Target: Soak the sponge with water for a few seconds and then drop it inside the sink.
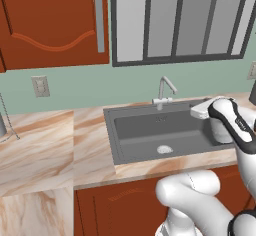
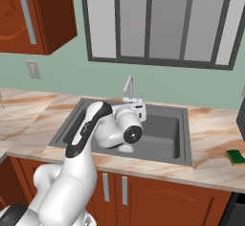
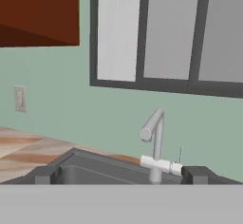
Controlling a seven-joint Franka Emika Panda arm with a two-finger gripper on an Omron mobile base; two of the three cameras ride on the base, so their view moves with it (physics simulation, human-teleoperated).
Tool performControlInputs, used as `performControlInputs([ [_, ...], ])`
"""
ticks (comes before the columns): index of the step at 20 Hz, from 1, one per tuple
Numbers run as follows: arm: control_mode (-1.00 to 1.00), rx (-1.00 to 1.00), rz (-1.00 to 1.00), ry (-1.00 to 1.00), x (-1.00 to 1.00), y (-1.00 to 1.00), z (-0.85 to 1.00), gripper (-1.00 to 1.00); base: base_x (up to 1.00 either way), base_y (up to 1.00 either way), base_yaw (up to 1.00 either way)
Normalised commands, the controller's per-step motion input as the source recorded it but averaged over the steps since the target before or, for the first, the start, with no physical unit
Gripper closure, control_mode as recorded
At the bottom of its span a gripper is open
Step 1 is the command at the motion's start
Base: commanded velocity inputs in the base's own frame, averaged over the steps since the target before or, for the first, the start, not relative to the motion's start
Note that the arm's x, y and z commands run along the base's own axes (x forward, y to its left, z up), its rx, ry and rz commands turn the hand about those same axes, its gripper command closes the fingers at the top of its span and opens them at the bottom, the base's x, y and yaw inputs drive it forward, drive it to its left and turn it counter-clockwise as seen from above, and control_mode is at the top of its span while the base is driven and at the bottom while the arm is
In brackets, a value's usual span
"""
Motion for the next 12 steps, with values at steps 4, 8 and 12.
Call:
performControlInputs([
  [4, -1.0, 0.0, 0.01, 0.0, 0.17, 0.0, -0.04, -1.0, 0.0, 0.0, 0.0],
  [8, -1.0, 0.0, 0.0, 0.0, 0.27, 0.0, -0.11, -1.0, 0.0, 0.0, 0.0],
  [12, -1.0, 0.0, 0.0, 0.0, 0.32, 0.0, -0.08, -1.0, 0.0, 0.0, 0.0],
])
